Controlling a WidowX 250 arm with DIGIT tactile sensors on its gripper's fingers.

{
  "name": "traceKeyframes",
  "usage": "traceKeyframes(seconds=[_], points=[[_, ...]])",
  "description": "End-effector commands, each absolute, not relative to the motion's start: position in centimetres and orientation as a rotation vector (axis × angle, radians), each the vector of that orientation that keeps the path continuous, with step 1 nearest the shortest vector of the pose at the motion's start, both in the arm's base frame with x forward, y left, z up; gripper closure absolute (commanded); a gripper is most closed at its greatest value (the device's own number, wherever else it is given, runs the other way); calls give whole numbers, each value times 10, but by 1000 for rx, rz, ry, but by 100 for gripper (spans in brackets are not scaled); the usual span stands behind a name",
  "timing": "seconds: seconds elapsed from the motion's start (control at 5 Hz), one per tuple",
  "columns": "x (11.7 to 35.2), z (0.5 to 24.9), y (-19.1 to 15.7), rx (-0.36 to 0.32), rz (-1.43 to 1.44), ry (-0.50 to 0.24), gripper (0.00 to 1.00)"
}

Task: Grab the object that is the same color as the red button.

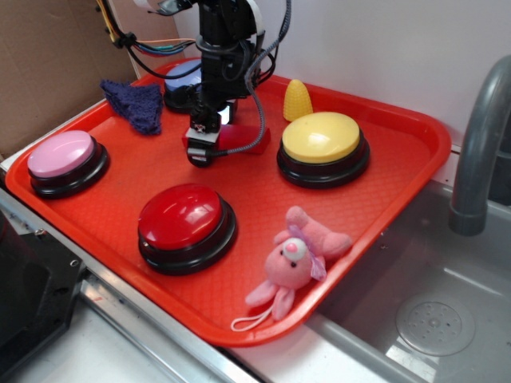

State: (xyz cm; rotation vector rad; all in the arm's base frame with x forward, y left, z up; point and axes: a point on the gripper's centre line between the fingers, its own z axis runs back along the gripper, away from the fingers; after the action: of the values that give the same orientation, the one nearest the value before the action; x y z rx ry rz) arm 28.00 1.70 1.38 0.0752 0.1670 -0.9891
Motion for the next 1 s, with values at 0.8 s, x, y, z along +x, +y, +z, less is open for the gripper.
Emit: traceKeyframes(seconds=[0.8], points=[[234,159,-9,185,-167,119,100]])
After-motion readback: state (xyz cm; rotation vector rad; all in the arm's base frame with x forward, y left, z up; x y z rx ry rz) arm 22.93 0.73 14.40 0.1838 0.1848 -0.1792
